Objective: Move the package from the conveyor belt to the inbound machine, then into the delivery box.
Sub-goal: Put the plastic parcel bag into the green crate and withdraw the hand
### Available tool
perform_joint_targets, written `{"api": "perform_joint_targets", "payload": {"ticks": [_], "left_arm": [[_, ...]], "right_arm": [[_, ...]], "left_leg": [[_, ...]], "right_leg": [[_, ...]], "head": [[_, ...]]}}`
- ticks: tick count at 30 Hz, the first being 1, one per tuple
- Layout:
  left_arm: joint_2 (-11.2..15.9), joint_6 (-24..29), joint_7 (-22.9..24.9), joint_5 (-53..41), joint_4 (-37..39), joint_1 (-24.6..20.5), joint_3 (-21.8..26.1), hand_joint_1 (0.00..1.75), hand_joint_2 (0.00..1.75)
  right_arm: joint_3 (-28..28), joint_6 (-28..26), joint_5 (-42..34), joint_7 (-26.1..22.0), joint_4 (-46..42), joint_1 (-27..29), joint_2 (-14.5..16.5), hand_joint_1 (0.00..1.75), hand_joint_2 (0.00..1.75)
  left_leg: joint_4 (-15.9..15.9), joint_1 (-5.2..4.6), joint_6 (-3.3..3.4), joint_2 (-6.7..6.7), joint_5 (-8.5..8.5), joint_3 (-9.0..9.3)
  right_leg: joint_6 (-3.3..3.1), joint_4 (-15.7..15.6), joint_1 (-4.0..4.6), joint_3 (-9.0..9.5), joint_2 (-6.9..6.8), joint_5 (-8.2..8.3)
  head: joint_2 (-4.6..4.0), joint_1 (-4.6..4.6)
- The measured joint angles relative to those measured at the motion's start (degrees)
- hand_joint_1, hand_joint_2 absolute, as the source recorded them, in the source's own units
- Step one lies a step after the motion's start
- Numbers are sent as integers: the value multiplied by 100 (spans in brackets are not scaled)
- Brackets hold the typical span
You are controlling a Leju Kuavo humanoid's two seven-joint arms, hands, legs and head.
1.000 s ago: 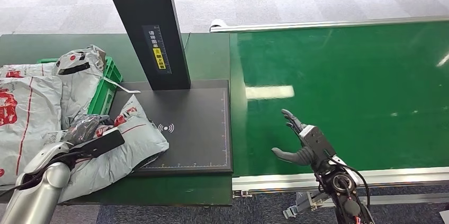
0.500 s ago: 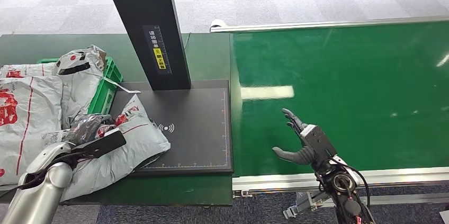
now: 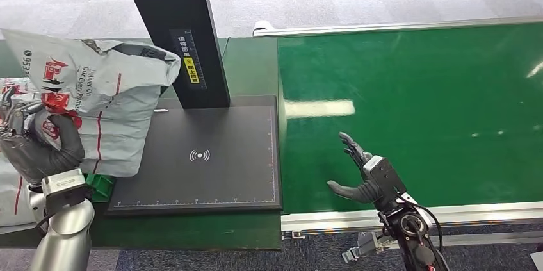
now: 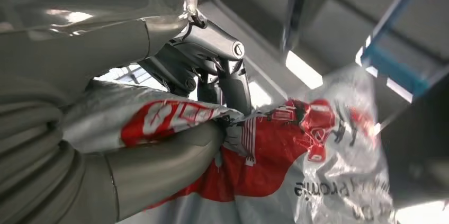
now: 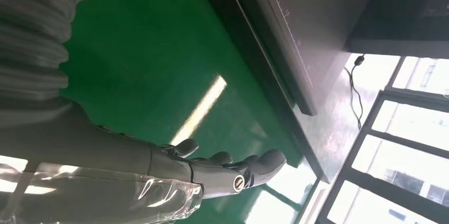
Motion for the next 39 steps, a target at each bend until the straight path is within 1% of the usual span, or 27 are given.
{"api": "perform_joint_targets", "payload": {"ticks": [4, 6, 7, 9, 11, 12, 13, 15, 17, 18, 19, 20, 22, 24, 26, 27, 29, 30, 31, 34, 35, 36, 39], "left_arm": [[-155, 174, -97, 133, -41, -125, -73, 175, 175], [-240, 198, -108, -26, -37, -255, -64, 175, 175], [-304, 202, -111, -255, -35, -338, -17, 175, 175], [-529, 204, -116, -1258, -49, -552, 249, 175, 175], [-781, 204, -125, -2659, -86, -785, 681, 175, 175], [-877, 204, -130, -3218, -102, -881, 889, 175, 175], [-952, 204, -133, -3559, -107, -960, 1064, 175, 175], [-1096, 204, -100, -3867, -28, -1141, 1388, 175, 175], [-1197, 204, 119, -4220, 271, -1427, 1734, 175, 175], [-1206, 204, 360, -4516, 497, -1598, 1906, 175, 175], [-1179, 204, 715, -4869, 762, -1777, 2061, 175, 175], [-1103, 204, 1175, -5252, 1061, -1964, 2193, 175, 175], [-817, 205, 2161, -5897, 1703, -2338, 2361, 175, 175], [-456, 204, 2970, -6267, 2382, -2661, 2434, 175, 175], [-86, 204, 3690, -6457, 3107, -2906, 2378, 175, 175], [114, 204, 4123, -6506, 3501, -3007, 2267, 175, 175], [505, 204, 5006, -6526, 4286, -3158, 1930, 175, 175], [675, 204, 5343, -6523, 4662, -3218, 1744, 175, 175], [821, 205, 5561, -6520, 5007, -3274, 1577, 146, 175], [1112, 208, 5934, -6529, 5908, -3446, 1155, 23, 175], [1179, 208, 6035, -6532, 6154, -3483, 1036, 10, 175], [1240, 207, 6120, -6533, 6382, -3506, 922, 10, 175], [1349, 201, 6242, -6533, 6889, -3529, 659, 3, 175]], "right_arm": [[73, -35, -22, -21, 61, -58, 24, 0, 175], [100, -47, -46, -28, 79, -78, 28, 0, 175], [114, -48, -53, -30, 87, -87, 31, 0, 175], [147, -49, -54, -31, 111, -106, 40, 0, 175], [176, -49, -46, -31, 144, -129, 56, 0, 175], [187, -51, -43, -31, 161, -138, 66, 0, 175], [198, -56, -42, -31, 177, -146, 73, 0, 175], [221, -94, -52, -31, 210, -157, 81, 0, 175], [236, -149, -64, -31, 232, -161, 81, 0, 175], [241, -167, -68, -31, 236, -159, 81, 0, 175], [247, -176, -70, -31, 237, -154, 80, 0, 175], [252, -178, -72, -28, 238, -147, 78, 0, 175], [259, -172, -75, -15, 238, -133, 69, 0, 175], [260, -161, -96, 11, 238, -130, 57, 0, 175], [261, -150, -140, 53, 236, -130, 34, 0, 175], [262, -144, -164, 82, 230, -130, 20, 0, 175], [265, -134, -206, 135, 206, -121, -3, 0, 175], [267, -132, -226, 156, 188, -114, -15, 0, 175], [271, -135, -251, 174, 171, -107, -27, 0, 175], [296, -149, -334, 204, 144, -105, -58, 0, 175], [304, -145, -350, 207, 144, -109, -64, 0, 175], [311, -134, -355, 210, 144, -113, -67, 0, 175], [323, -98, -348, 212, 144, -138, -69, 0, 175]], "left_leg": [[0, 1, 0, 0, 2, 0], [0, 1, 0, 0, 2, 0], [0, 1, 0, 0, 3, -1], [0, 1, 1, 0, 3, -3], [0, 0, 1, 1, 3, -4], [1, -1, 1, 2, 2, -4], [1, -1, 1, 3, 2, -5], [2, -1, 1, 2, 2, -9], [2, 0, 0, -6, 3, -13], [2, 1, 0, -7, 4, -14], [2, 2, -1, -5, 4, -14], [1, 3, -3, 0, 6, -14], [1, 6, -6, 17, 8, -13], [1, 7, -9, 30, 10, -12], [1, 7, -10, 34, 11, -13], [1, 7, -10, 35, 11, -14], [1, 7, -11, 37, 11, -17], [1, 7, -11, 38, 10, -19], [1, 6, -11, 39, 10, -21], [1, 3, -9, 38, 9, -25], [1, 2, -9, 38, 9, -25], [1, 1, -8, 39, 9, -25], [1, 0, -8, 37, 8, -25]], "right_leg": [[0, 0, 1, 0, 0, 0], [0, 0, 1, 1, 0, 1], [0, 1, 1, 1, 0, 1], [0, 1, 1, 1, 0, 2], [1, 1, -1, 0, 1, 2], [1, 1, -1, -2, 2, 2], [1, 1, -2, -5, 3, 2], [1, 1, -2, -12, 2, 2], [1, 1, 0, -15, -2, 1], [0, 1, 1, -14, -3, 2], [0, 1, 2, -14, -1, 2], [-2, 2, 4, -15, 3, 4], [-6, 5, 7, -19, 16, 9], [-8, 7, 8, -25, 27, 11], [-8, 7, 9, -29, 29, 11], [-8, 7, 9, -30, 29, 11], [-8, 8, 8, -33, 32, 11], [-8, 8, 8, -35, 34, 10], [-8, 7, 8, -36, 35, 10], [-7, 7, 3, -35, 34, 9], [-7, 6, 2, -35, 34, 9], [-7, 6, 0, -35, 34, 9], [-7, 6, 0, -35, 34, 10]], "head": [[0, -1], [0, -1], [0, -2], [0, -1], [0, 0], [0, -1], [0, -1], [0, -2], [0, -2], [0, -2], [0, -1], [0, -2], [0, -1], [0, -2], [0, -1], [0, 0], [0, -1], [0, -1], [0, -1], [0, 1], [0, 1], [0, 0], [0, 0]]}}
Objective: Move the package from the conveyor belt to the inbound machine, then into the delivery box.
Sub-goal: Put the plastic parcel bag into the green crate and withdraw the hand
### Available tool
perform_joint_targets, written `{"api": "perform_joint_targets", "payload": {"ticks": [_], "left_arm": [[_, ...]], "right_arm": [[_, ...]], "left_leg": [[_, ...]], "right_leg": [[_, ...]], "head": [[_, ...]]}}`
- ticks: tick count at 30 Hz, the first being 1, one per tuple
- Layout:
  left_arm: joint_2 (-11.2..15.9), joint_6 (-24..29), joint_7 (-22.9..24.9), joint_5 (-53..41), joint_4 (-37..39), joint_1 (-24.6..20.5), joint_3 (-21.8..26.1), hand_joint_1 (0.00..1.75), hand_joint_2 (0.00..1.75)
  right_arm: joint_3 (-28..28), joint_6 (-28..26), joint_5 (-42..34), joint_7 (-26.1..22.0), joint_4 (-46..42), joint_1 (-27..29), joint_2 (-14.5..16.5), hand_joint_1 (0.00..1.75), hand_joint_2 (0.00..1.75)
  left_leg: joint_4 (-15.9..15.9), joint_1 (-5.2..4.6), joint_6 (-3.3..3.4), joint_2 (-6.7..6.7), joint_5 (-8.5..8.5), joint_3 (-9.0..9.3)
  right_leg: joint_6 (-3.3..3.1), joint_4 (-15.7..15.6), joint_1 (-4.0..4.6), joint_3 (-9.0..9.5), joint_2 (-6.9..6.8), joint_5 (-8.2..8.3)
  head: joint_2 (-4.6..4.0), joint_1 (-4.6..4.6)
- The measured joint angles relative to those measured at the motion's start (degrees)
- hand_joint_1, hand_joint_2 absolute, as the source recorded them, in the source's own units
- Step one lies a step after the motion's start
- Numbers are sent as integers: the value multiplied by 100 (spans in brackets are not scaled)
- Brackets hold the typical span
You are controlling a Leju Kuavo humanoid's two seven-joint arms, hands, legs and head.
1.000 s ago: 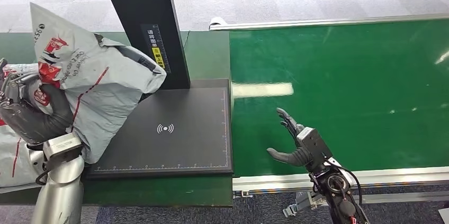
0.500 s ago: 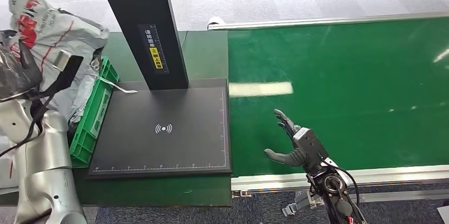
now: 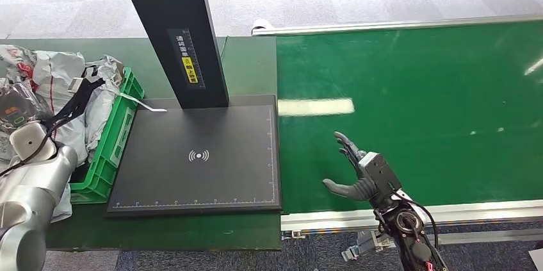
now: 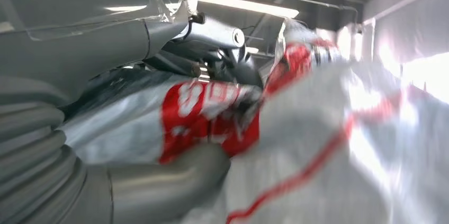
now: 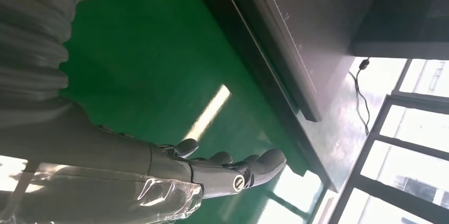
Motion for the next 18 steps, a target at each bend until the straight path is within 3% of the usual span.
{"api": "perform_joint_targets", "payload": {"ticks": [4, 6, 7, 9, 12, 13, 14, 15, 18], "left_arm": [[50, 1, -87, 55, 362, -26, -169, 0, 175], [11, 11, -490, 307, 332, 23, -127, 0, 175], [-46, 16, -879, 544, 208, 92, -49, 0, 175], [-307, 21, -2253, 1143, -288, 283, 345, 0, 175], [-1026, 28, -5364, 2072, -1491, 541, 1522, 0, 175], [-1266, 30, -6156, 2374, -2021, 645, 1893, 0, 175], [-1486, 30, -6642, 2684, -2592, 762, 2190, 0, 175], [-1642, 30, -6787, 2972, -3152, 875, 2381, 0, 175], [-1987, 27, -6536, 3578, -4665, 1142, 2621, 0, 175]], "right_arm": [[33, 38, 12, 4, 4, -50, 0, 0, 175], [52, 49, 28, 4, 11, -78, 3, 0, 175], [63, 51, 37, 3, 19, -94, 5, 0, 175], [98, 59, 71, 2, 44, -138, 9, 0, 175], [189, 104, 115, -25, 160, -296, 35, 0, 175], [238, 122, 122, -43, 227, -373, 60, 0, 175], [292, 137, 128, -66, 306, -450, 91, 0, 175], [345, 146, 129, -91, 392, -518, 120, 0, 175], [474, 151, 118, -190, 672, -698, 165, 0, 175]], "left_leg": [[0, 1, 0, -3, 0, 2], [0, 1, 0, -3, 0, 4], [0, 1, -1, -3, 1, 5], [2, 1, 1, -9, 3, 3], [6, 1, 5, -14, 5, -11], [6, 1, 5, 6, 1, -11], [6, 0, 5, 34, -6, -7], [6, -1, 5, 59, -12, -3], [8, 0, 6, 56, -17, -2]], "right_leg": [[0, 0, 1, 2, -2, 0], [0, 0, 1, 2, -2, 0], [0, 0, 1, 1, -2, 0], [0, 0, 1, -1, -7, 0], [2, 1, 0, -1, -10, 3], [4, 1, -2, -3, 11, 6], [6, 1, -3, -6, 38, 10], [8, 1, -4, -9, 64, 13], [13, -1, -2, -15, 69, 10]], "head": [[0, -1], [0, -2], [0, -2], [0, -2], [0, 8], [0, 13], [0, 15], [0, 12], [0, 12]]}}
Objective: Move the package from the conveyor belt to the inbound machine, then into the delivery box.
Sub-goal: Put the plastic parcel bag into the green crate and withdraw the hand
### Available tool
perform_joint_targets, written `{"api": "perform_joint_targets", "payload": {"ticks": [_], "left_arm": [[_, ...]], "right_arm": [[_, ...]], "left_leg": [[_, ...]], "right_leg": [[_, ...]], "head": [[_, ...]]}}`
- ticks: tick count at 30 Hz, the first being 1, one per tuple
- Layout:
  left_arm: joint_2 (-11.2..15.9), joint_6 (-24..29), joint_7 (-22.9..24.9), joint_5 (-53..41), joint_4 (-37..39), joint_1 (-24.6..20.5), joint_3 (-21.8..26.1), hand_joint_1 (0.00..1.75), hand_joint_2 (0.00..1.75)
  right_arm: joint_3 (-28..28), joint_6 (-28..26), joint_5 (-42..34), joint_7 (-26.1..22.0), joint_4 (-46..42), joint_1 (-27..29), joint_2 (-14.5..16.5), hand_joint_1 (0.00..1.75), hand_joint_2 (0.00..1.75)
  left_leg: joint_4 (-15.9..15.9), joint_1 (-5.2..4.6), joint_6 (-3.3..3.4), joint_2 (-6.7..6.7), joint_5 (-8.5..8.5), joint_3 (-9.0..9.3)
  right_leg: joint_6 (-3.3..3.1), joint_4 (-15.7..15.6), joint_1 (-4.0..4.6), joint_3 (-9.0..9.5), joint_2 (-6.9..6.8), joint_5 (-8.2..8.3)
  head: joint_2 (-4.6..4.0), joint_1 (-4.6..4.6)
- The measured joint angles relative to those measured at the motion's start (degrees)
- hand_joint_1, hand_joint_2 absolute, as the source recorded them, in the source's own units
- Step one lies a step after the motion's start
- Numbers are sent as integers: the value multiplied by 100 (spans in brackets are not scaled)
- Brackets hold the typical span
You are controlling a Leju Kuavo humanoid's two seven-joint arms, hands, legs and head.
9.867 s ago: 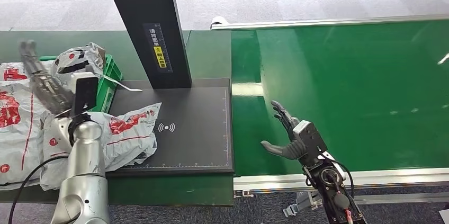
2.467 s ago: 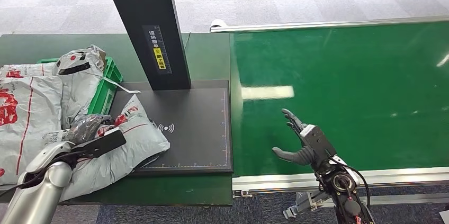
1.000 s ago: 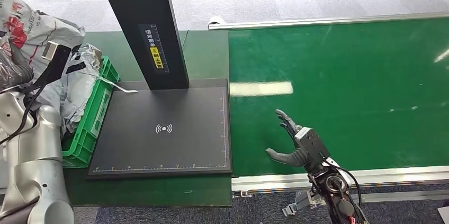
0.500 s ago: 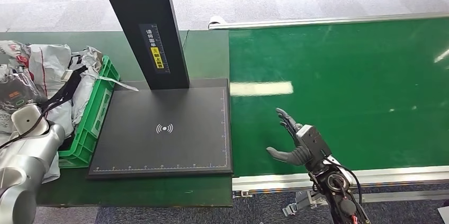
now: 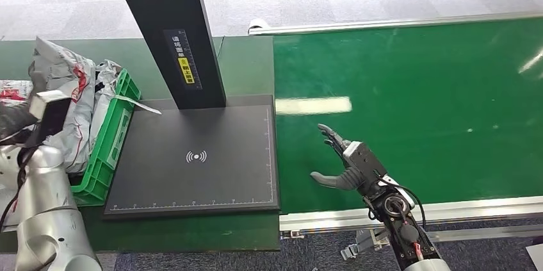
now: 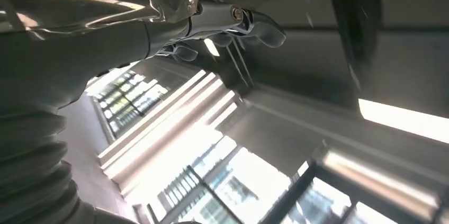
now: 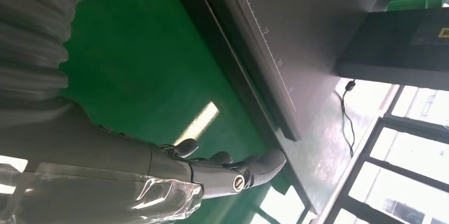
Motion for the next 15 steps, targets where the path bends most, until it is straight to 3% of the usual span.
{"api": "perform_joint_targets", "payload": {"ticks": [6, 14, 15], "left_arm": [[-377, -4, 126, -57, -1964, 238, 45, 0, 175], [-533, -6, 147, -64, -2711, 326, 98, 0, 175], [-546, -6, 148, -64, -2761, 334, 100, 0, 131]], "right_arm": [[197, -1, -23, -119, 359, -277, 81, 0, 175], [252, -2, -24, -127, 535, -353, 125, 0, 175], [259, -3, -27, -131, 551, -360, 127, 0, 175]], "left_leg": [[-1, 3, 0, -36, 2, -9], [-1, 2, 3, -48, 4, -8], [-1, 2, 3, -49, 4, -8]], "right_leg": [[0, 0, 5, 4, -38, -6], [0, 0, 4, 8, -45, -6], [0, 0, 4, 8, -46, -6]], "head": [[0, 0], [0, 0], [0, 0]]}}
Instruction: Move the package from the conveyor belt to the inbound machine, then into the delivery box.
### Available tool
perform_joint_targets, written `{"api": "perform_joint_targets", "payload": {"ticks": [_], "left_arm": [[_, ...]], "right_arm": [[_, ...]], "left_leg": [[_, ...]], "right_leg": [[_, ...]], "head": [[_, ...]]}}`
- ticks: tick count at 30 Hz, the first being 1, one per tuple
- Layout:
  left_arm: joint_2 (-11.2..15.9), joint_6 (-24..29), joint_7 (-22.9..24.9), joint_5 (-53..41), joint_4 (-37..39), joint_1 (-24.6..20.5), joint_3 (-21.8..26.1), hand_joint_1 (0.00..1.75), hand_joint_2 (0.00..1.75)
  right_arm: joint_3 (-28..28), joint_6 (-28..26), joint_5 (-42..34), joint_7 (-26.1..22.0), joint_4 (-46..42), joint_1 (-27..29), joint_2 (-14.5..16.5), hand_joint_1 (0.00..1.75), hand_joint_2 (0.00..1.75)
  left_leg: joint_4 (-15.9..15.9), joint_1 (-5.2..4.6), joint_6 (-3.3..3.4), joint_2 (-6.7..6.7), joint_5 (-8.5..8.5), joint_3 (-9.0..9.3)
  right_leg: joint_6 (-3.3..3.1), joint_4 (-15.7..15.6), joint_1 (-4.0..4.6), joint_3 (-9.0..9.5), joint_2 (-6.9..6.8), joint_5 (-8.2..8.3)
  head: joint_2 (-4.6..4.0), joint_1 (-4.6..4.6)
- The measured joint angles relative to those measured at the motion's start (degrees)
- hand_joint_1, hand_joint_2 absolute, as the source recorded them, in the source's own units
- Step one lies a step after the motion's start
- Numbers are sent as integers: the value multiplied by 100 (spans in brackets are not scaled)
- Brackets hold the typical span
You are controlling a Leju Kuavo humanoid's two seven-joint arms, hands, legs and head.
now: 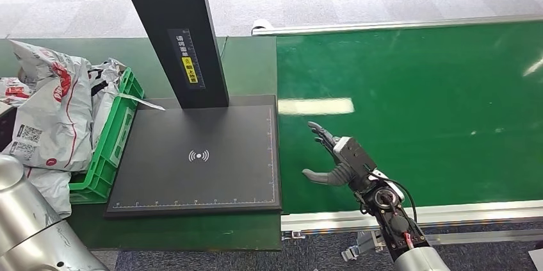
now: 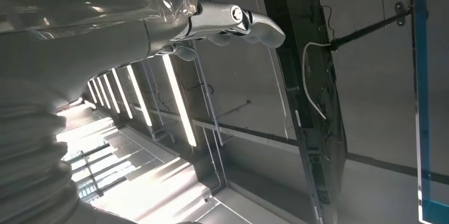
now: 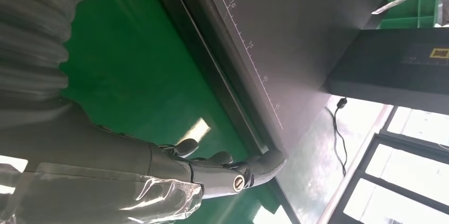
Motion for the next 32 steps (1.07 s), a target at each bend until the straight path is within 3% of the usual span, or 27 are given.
{"api": "perform_joint_targets", "payload": {"ticks": [3, 4, 8, 11, 14, 16, 19, 21, 24, 28, 32], "left_arm": [[-39, 0, 1, -7, -157, 8, 2, 0, 0], [-50, 0, 1, 3, -193, 7, 5, 0, 0], [-107, 0, 1, 341, -231, 6, 32, 0, 175], [-226, -2, 3, 1372, -122, 62, -86, 0, 175], [-415, -43, 15, 2669, 317, 282, -666, 0, 175], [-477, -342, 120, 3476, 766, 502, -1378, 0, 175], [-381, -1595, 835, 4515, 1501, 984, -2870, 0, 175], [-357, -2240, 1149, 4729, 1850, 1289, -3746, 0, 175], [-351, -2720, 1180, 4908, 2264, 1502, -4611, 0, 175], [-399, -3183, 1089, 5000, 2616, 1554, -5342, 0, 175], [-533, -3244, 1124, 4930, 2813, 1530, -5815, 0, 175]], "right_arm": [[24, -12, -18, -18, 41, -13, 1, 0, 175], [32, -19, -27, -28, 52, -13, 1, 0, 175], [70, -51, -84, -73, 73, -10, -9, 0, 175], [77, -139, -134, -93, 60, 26, -41, 0, 175], [39, -232, -212, -97, -97, 223, -140, 0, 175], [-42, -243, -206, -134, -300, 426, -207, 0, 175], [-212, -178, -82, -209, -661, 682, -262, 0, 175], [-299, -97, 12, -211, -832, 763, -279, 0, 175], [-370, 3, 94, -222, -964, 789, -278, 0, 175], [-400, 100, 135, -267, -1161, 724, -211, 0, 175], [-447, 195, 94, -212, -1626, 699, -88, 0, 175]], "left_leg": [[0, 0, 0, 0, 0, 0], [0, 0, 0, 0, 0, 0], [0, 0, 0, 1, 0, 1], [2, -1, 0, -1, 0, 8], [4, -2, 2, -27, 0, 12], [4, -4, 4, -40, 1, 11], [4, -11, 9, -35, 0, 6], [4, -14, 12, -21, -3, 3], [5, -16, 17, -10, -7, 3], [5, -15, 18, -16, -6, 1], [5, -14, 18, -12, -6, 3]], "right_leg": [[0, 0, 0, -1, -1, 0], [0, 0, 0, -1, -1, 0], [0, -1, 0, -3, 0, 0], [0, -4, -1, -4, -4, -1], [4, -8, -2, 8, -28, -3], [6, -10, -7, 13, -36, -4], [8, -11, -14, 18, -36, -3], [9, -11, -16, 14, -28, -2], [11, -12, -18, 9, -19, -1], [11, -12, -16, 8, -25, -1], [11, -12, -15, 8, -22, -1]], "head": [[0, 1], [0, 1], [0, 0], [0, -1], [0, 0], [0, 1], [0, -1], [0, 2], [0, -1], [0, -2], [0, -1]]}}
